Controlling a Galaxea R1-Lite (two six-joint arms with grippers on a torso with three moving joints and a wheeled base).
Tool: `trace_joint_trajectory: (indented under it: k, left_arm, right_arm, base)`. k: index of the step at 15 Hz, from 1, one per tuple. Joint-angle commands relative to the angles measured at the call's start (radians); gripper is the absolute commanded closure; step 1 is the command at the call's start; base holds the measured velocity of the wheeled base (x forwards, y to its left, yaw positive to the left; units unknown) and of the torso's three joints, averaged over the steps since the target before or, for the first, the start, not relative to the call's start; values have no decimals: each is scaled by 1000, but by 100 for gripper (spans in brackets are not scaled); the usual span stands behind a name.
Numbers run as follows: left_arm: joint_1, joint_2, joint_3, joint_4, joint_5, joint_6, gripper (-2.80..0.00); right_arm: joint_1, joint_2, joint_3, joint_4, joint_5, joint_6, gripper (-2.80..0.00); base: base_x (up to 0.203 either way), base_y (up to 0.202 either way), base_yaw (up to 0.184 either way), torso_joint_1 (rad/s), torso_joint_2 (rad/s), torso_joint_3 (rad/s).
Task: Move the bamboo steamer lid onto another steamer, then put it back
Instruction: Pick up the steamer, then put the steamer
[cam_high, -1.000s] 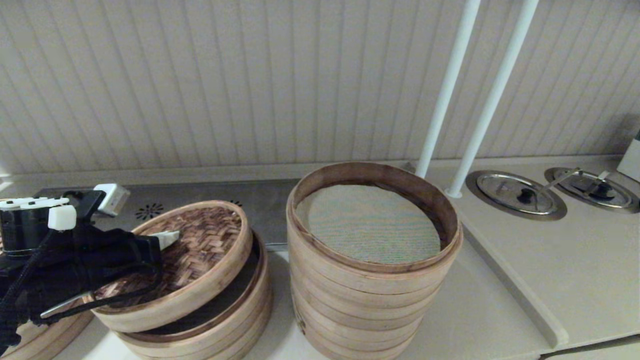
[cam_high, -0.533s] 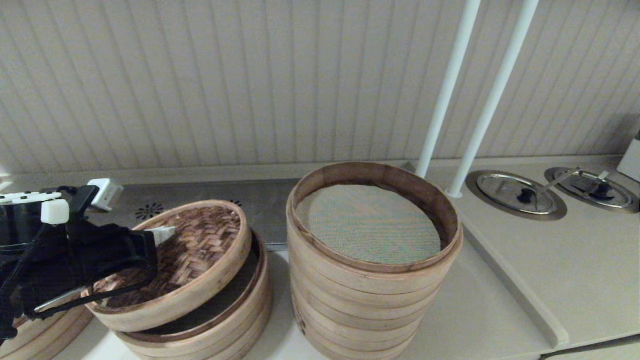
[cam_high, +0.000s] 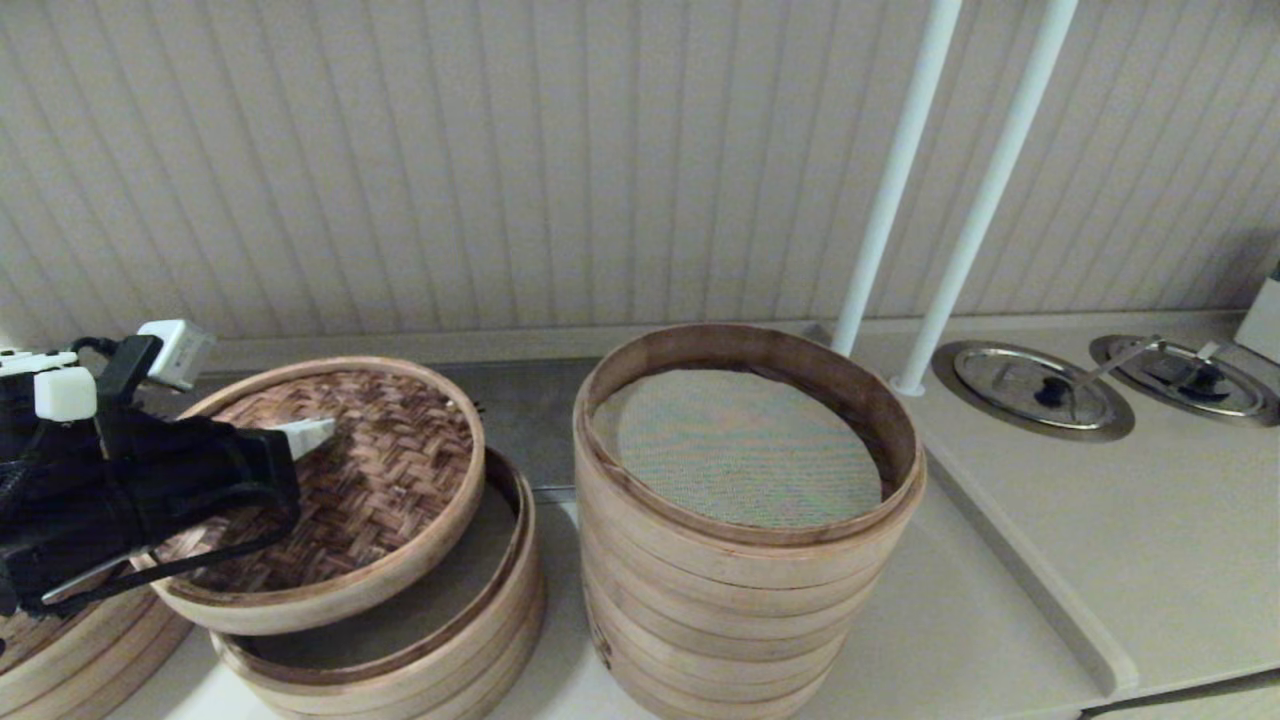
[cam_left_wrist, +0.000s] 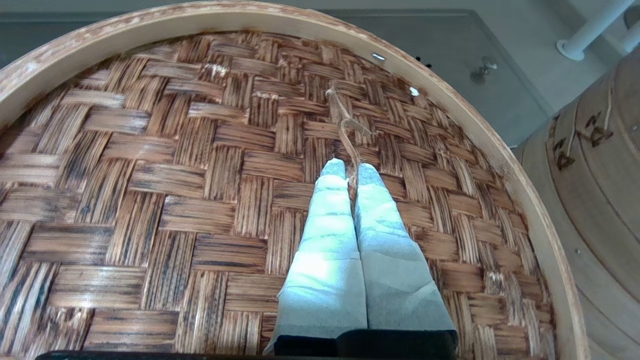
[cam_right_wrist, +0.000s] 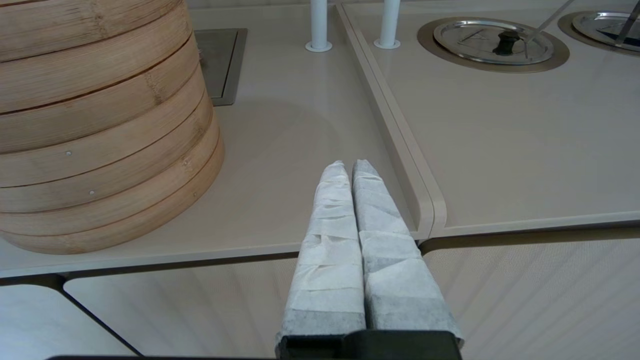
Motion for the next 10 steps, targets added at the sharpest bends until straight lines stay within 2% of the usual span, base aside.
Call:
trace_joint_trajectory:
  k: [1,10]
  left_arm:
    - [0,-39,-32,42,-5,-1,0]
    - [-4,-133,-274,344,-12,-37,0]
  right_arm:
    - [0,0,3,0,0,0,0]
    - [0,0,3,0,0,0,0]
  base:
    - [0,0,0,0,0,0]
    - [0,0,0,0,0,0]
